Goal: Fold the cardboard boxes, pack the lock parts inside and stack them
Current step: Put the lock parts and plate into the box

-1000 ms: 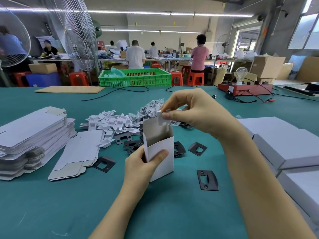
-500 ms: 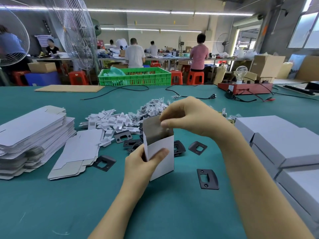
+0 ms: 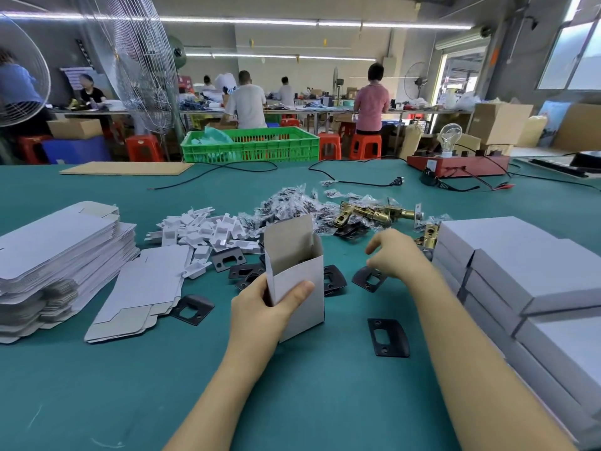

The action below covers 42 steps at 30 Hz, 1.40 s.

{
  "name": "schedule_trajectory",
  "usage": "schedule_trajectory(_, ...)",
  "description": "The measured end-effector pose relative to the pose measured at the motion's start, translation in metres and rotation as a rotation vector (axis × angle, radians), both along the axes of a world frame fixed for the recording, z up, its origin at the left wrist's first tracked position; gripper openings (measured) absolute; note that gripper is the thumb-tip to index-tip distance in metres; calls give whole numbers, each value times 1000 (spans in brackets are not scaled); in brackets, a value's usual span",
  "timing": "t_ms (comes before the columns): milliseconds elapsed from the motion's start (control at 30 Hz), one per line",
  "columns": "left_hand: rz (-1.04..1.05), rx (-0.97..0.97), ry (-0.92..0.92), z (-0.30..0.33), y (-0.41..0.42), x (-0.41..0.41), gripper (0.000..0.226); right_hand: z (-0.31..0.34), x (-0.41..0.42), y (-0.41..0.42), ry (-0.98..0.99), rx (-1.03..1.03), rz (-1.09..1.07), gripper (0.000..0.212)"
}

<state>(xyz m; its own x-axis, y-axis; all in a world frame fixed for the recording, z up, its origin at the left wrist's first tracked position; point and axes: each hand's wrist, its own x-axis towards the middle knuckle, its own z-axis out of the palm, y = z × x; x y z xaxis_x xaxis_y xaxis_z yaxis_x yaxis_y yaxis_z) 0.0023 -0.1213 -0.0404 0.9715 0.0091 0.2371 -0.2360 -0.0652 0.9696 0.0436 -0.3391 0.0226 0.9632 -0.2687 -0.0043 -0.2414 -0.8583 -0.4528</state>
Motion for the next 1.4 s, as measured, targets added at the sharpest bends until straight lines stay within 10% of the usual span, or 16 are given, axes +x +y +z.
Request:
schedule_trajectory(700, -17, -25, -12, 0, 0, 1, 12, -40, 11, -16, -54, 14, 48, 40)
schedule_trajectory(933, -6, -12, 7, -1, 1, 1, 13, -27, 7, -11, -133, 1162, -210, 20)
schedule_trajectory(1400, -20, 4, -38, -1, 0, -2, 36, 55, -29, -6, -123, 1428, 271, 45)
